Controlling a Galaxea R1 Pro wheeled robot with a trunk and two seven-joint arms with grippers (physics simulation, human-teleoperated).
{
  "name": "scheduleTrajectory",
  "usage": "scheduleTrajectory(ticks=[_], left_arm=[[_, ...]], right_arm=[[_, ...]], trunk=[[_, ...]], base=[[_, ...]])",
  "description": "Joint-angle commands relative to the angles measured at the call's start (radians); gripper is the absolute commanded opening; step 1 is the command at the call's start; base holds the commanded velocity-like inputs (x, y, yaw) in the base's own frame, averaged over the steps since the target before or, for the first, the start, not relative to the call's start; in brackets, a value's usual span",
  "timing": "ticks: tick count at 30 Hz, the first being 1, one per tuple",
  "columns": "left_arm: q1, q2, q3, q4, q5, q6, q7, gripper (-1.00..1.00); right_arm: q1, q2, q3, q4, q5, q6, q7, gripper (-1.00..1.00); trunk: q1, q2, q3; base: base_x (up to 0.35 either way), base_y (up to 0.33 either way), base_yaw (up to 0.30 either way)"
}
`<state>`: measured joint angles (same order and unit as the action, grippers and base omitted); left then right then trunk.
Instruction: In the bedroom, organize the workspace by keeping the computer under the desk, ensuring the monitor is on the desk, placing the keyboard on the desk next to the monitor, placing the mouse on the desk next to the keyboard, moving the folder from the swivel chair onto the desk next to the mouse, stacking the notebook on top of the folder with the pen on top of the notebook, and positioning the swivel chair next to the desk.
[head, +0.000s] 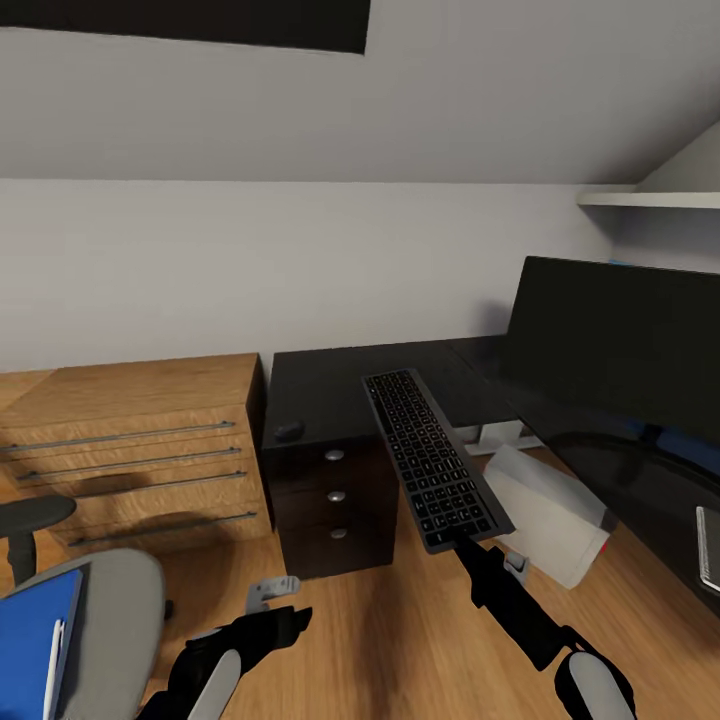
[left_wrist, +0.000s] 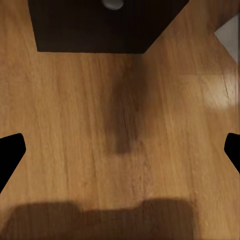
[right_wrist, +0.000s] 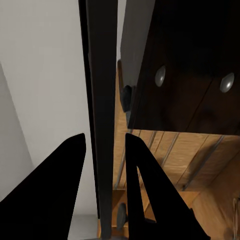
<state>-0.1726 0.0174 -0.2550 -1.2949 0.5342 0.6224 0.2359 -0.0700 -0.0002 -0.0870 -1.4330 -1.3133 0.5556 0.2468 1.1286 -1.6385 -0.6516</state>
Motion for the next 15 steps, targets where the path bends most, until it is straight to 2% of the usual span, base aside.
scheduleTrajectory(ticks=[1,8,15], left_arm=[[-0.001,0.001,-0.003,-0.002,0.010,0.002,0.010,1.00],[0.000,0.001,-0.001,-0.008,0.010,0.002,0.010,1.00],[-0.001,0.001,-0.002,-0.009,0.010,0.003,0.010,1.00]], right_arm=[[-0.001,0.000,-0.002,0.000,-0.004,0.006,0.001,-1.00],[-0.001,-0.001,-0.005,-0.005,-0.004,0.006,0.003,-1.00],[-0.001,-0.010,0.000,-0.021,0.009,0.004,-0.022,-1.00]], trunk=[[0.000,0.000,-0.001],[0.000,0.000,-0.001],[0.000,0.000,-0.001]], base=[[0.000,0.000,0.008],[0.000,0.000,0.002],[0.000,0.000,0.000]])
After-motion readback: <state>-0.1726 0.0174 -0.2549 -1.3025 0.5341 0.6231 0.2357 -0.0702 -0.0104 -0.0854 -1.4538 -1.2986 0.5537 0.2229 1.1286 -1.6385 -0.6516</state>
